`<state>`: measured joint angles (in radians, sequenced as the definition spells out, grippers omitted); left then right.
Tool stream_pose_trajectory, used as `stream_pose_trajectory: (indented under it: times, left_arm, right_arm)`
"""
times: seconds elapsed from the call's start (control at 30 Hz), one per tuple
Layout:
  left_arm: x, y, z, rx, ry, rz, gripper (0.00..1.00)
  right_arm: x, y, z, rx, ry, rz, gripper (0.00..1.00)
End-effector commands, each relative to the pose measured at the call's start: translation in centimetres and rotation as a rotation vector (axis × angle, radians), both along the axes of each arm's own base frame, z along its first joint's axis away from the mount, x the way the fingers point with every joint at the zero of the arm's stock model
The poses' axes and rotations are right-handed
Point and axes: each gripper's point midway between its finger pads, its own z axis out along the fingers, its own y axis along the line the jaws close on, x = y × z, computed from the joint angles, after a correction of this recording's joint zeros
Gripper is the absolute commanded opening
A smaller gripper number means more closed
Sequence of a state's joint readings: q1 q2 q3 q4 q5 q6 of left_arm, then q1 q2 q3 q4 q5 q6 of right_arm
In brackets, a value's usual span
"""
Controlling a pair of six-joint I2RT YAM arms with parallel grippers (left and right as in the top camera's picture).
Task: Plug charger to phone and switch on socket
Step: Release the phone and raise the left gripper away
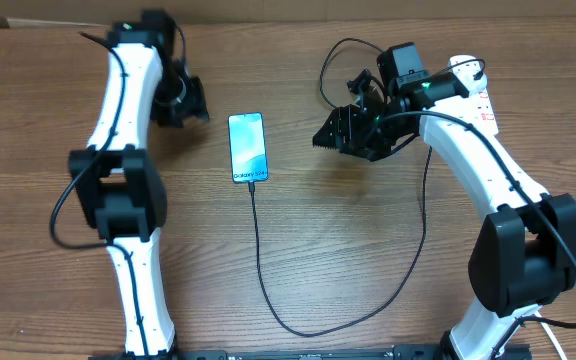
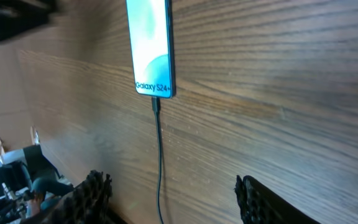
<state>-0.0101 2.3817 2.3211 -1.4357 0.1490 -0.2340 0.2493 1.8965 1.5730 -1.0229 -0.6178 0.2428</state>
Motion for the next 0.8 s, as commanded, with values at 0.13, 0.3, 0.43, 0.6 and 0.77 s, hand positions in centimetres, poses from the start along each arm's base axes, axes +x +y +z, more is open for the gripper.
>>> stream_pose_trajectory:
  times: [0.13, 0.3, 0.43, 0.6, 0.77]
  left_arm:
    - [-1.6, 0.5, 17.4, 0.029, -0.392, 0.016, 0.56]
    - [-5.2, 0.6, 21.8, 0.028, -0.453, 0.017, 0.57]
    - [-7.7, 1.0, 23.7, 0.049, -0.464, 0.023, 0.58]
    - [-9.9, 1.5, 24.2, 0.080, -0.435, 0.032, 0.70]
    - [-10.6, 2.2, 23.8, 0.121, -0.404, 0.041, 1.00]
  right_arm:
    - [2.0, -3.9, 6.0, -0.076, -0.172, -0.066, 0.81]
    - [2.3, -8.2, 9.7, -0.131, -0.260, -0.174, 0.91]
    - [2.2, -12.6, 11.9, -0.163, -0.303, -0.286, 1.00]
    - [1.3, -20.3, 11.2, -0.277, -0.241, -0.473, 1.00]
    - [0.4, -27.2, 10.6, -0.374, -0.204, -0.642, 1.00]
